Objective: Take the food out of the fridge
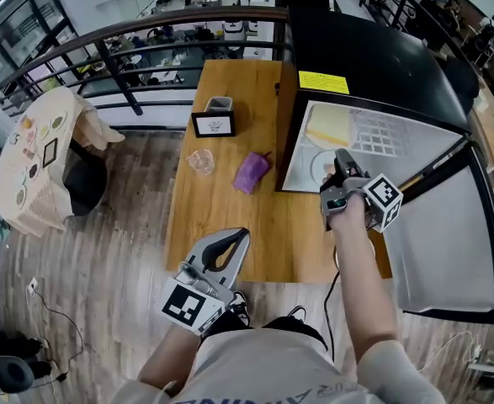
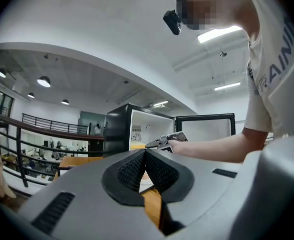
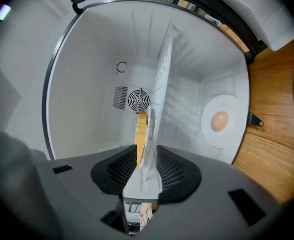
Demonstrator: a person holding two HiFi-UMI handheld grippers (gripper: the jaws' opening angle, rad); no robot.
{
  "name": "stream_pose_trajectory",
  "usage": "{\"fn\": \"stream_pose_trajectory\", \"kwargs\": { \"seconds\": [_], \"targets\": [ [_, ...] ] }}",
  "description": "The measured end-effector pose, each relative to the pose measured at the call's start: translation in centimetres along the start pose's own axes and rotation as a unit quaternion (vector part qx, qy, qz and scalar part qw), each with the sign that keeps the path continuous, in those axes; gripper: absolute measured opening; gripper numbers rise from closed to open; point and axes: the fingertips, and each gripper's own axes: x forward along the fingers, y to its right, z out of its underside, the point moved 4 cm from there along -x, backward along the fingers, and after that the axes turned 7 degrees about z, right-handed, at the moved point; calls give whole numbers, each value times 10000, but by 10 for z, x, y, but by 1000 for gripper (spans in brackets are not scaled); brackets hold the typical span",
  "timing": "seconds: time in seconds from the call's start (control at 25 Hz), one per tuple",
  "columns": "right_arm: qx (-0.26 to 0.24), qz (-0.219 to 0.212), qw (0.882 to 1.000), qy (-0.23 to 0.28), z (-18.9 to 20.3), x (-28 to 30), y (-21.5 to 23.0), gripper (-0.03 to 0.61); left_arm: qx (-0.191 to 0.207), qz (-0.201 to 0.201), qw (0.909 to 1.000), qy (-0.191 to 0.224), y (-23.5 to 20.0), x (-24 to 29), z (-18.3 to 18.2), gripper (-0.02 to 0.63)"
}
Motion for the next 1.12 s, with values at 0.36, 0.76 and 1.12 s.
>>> {"fn": "stream_pose_trajectory", "kwargs": {
  "seconds": [0.36, 0.76, 1.12],
  "targets": [
    [207, -26, 9998, -51, 3, 11, -4, 133, -15, -84, 10000, 12, -3, -4, 1, 6],
    [490, 81, 9987, -122, 1, 18, 1, 79, -70, -130, 9999, -15, -3, -5, 5, 6],
    [660, -40, 9977, -141, -4, 13, -3, 29, -109, -100, 9999, -2, 2, -8, 5, 6]
  ]
}}
